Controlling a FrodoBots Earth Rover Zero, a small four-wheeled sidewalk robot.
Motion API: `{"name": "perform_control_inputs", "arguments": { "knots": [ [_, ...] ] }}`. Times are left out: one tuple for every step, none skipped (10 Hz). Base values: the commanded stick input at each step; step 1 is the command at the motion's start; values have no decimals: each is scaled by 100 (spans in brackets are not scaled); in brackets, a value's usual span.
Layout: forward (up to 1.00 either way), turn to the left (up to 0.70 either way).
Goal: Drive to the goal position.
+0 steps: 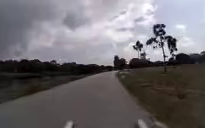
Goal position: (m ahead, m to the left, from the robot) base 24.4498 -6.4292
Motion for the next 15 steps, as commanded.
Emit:
{"name": "perform_control_inputs", "arguments": {
  "knots": [
    [85, 0],
    [85, 0],
    [85, 0],
    [85, 0],
    [85, 0],
    [85, 0],
    [85, 0],
    [85, 0],
    [85, 0],
    [85, 0],
    [85, 0],
    [85, 0],
    [85, 0],
    [85, 0],
    [85, 0]
  ]
}}
